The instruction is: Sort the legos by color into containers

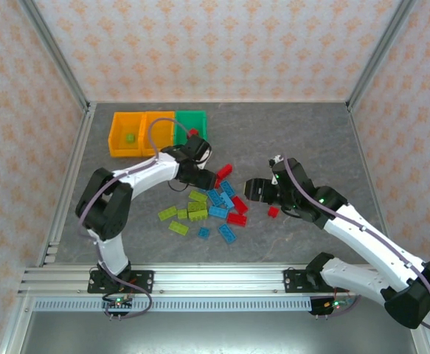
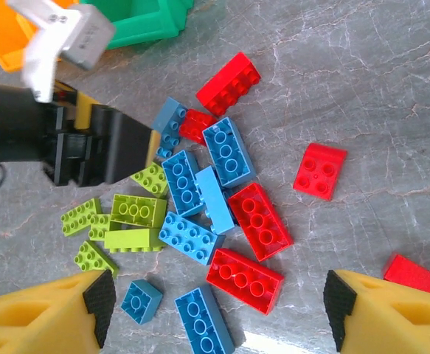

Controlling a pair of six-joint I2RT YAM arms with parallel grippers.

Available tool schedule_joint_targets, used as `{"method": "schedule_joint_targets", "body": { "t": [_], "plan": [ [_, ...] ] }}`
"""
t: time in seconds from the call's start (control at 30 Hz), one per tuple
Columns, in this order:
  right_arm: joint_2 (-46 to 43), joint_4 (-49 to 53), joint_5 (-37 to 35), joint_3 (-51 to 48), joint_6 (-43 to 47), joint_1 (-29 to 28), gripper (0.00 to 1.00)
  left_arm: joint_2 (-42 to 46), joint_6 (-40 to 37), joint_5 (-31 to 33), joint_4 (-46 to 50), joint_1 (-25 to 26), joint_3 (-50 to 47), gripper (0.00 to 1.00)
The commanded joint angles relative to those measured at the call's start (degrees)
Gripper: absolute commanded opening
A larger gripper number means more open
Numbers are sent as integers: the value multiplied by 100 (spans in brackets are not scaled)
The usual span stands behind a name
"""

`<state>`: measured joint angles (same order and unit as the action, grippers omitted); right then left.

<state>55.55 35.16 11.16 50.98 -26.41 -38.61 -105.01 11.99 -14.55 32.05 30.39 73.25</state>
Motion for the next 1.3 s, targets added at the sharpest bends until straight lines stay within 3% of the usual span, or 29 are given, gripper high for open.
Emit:
{"method": "schedule_joint_targets", "body": {
  "t": [0.0,0.43,0.5,0.6,0.77,0.87,1.0,1.13,1.27],
  "plan": [
    [63,129,-116,16,-99,-49,76,-243,-20,276,-181,39,322,59],
    [184,108,10,191,-247,-40,77,-888,-108,596,-69,43,399,33],
    [184,46,-35,184,-258,-42,77,-901,-118,643,13,41,405,26],
    [210,53,-114,223,-297,-41,77,-670,-119,669,27,44,324,17],
    [214,48,-187,294,-345,-41,77,323,-171,1057,260,-20,293,13],
    [211,79,-340,308,-372,-49,77,872,-214,1395,406,-347,414,13],
    [226,-48,-369,230,-436,-42,77,1035,-138,1433,282,-1206,736,13],
    [245,-84,-326,227,-470,-41,77,407,-116,1411,361,-1836,1541,13],
    [178,2,-404,244,-496,-44,77,-594,-92,1103,651,-2123,2619,13]
  ]
}}
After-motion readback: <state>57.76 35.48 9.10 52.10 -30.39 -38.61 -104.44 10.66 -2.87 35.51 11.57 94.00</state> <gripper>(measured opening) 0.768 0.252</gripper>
